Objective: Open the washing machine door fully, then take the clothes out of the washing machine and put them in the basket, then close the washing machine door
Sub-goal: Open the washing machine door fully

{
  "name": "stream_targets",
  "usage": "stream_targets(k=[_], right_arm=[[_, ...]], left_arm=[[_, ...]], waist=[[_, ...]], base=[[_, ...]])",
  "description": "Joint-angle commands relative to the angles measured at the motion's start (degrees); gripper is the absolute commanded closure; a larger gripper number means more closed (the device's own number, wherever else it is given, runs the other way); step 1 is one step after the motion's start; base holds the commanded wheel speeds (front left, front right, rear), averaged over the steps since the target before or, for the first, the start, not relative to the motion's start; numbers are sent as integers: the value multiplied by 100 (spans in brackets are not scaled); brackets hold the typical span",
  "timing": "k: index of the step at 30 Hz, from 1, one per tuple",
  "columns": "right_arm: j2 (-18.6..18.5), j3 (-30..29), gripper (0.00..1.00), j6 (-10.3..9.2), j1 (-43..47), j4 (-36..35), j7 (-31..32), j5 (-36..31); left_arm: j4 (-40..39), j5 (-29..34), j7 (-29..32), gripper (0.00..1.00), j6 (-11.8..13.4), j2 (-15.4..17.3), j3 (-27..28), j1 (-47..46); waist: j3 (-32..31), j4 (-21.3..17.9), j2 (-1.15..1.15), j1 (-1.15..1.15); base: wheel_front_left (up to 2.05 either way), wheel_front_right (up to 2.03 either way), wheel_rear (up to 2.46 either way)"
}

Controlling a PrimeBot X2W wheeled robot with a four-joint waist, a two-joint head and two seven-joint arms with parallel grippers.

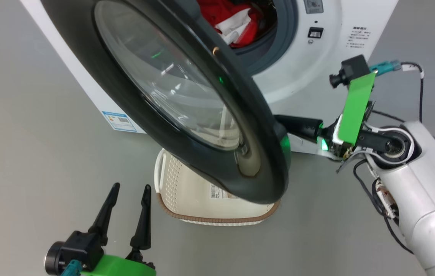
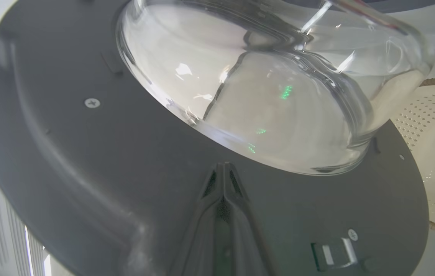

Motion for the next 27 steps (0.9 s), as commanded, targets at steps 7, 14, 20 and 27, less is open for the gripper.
stream_targets(k=[7,14,20,27], right_arm=[[259,135,100,10,538,-588,174,-126],[418,268,100,10,822,-801,327,-233],[560,331,100,10,975,-914,402,-289],[707,386,100,10,1111,-1015,503,-326]], left_arm=[[-153,-54,-70,0,54,90,167,128],[-189,-63,-70,0,94,90,137,246],[-226,-46,-70,0,105,90,133,306],[-247,-32,-70,0,110,90,146,348]], waist=[[-257,237,0,0],[-401,422,0,0],[-478,631,0,0],[-551,894,0,0]], base=[[0,0,0],[0,0,0],[0,0,0],[0,0,0]])
